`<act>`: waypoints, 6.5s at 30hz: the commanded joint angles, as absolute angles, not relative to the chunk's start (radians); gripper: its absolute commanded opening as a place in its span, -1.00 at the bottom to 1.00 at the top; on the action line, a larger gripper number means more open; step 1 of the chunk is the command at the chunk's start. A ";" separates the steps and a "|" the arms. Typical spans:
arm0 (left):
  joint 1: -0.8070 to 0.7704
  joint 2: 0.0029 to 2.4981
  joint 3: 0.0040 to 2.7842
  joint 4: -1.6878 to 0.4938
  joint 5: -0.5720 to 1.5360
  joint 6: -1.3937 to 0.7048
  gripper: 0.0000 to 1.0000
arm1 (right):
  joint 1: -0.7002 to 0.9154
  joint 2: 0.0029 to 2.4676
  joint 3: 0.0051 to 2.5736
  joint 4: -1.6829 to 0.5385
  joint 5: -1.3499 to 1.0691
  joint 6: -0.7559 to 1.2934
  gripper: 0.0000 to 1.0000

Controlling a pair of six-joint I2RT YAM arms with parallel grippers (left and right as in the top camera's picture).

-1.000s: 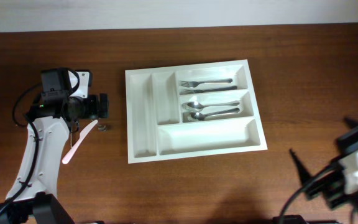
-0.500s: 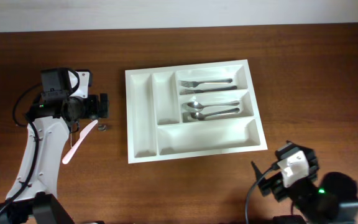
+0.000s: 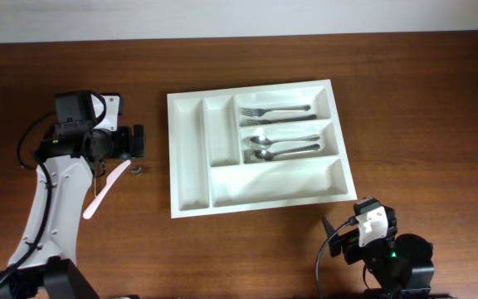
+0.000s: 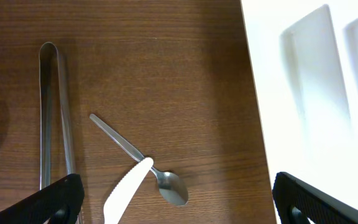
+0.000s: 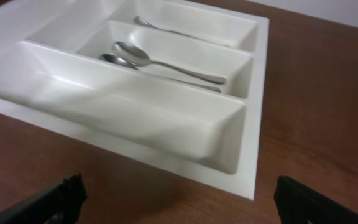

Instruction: Pack container

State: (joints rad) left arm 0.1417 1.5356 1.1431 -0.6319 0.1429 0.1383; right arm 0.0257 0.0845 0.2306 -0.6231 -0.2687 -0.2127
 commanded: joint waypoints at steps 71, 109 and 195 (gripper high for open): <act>0.145 1.542 1.160 -0.630 0.150 0.155 0.98 | 0.017 0.003 0.156 -0.608 0.117 0.334 0.97; 0.145 1.542 1.160 -0.630 0.150 0.155 0.98 | 0.017 0.003 0.156 -0.608 0.117 0.334 0.98; 0.344 1.870 1.161 -0.350 0.056 0.158 0.79 | 0.017 0.003 0.156 -0.608 0.117 0.334 0.97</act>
